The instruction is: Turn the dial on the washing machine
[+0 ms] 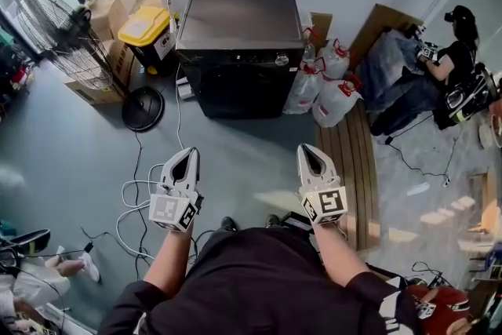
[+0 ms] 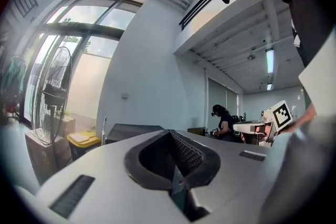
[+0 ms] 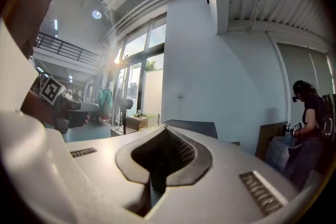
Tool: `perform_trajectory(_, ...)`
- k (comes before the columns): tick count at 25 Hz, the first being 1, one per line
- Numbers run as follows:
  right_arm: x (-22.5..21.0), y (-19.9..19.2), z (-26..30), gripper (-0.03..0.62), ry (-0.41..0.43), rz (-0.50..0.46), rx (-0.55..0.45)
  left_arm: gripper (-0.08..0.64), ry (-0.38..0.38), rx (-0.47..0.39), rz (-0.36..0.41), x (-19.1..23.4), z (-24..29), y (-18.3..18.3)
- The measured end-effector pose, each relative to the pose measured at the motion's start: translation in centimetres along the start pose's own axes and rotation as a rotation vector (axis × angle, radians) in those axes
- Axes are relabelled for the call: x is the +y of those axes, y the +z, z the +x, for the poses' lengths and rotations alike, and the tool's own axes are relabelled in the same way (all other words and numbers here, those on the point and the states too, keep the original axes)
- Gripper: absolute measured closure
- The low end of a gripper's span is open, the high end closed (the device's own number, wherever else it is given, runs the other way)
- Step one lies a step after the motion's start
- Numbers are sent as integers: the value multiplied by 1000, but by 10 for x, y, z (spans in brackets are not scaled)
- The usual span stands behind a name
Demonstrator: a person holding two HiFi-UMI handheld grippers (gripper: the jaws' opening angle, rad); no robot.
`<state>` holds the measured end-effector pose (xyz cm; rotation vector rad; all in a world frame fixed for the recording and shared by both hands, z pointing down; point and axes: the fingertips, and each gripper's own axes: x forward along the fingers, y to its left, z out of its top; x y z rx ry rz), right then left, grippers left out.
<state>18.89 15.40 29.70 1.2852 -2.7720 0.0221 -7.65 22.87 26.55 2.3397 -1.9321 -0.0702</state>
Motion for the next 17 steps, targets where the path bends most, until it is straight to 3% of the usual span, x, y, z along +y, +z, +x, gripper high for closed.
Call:
perform_trajectory(7, -11, -1, -1, 572, -1, 25, -19, 546, -40, 25, -29, -20, 14, -10)
perform_trajectory(17, -21, 4, 3, 572, -15, 13, -15, 546, -31, 33, -35, -24, 23, -4)
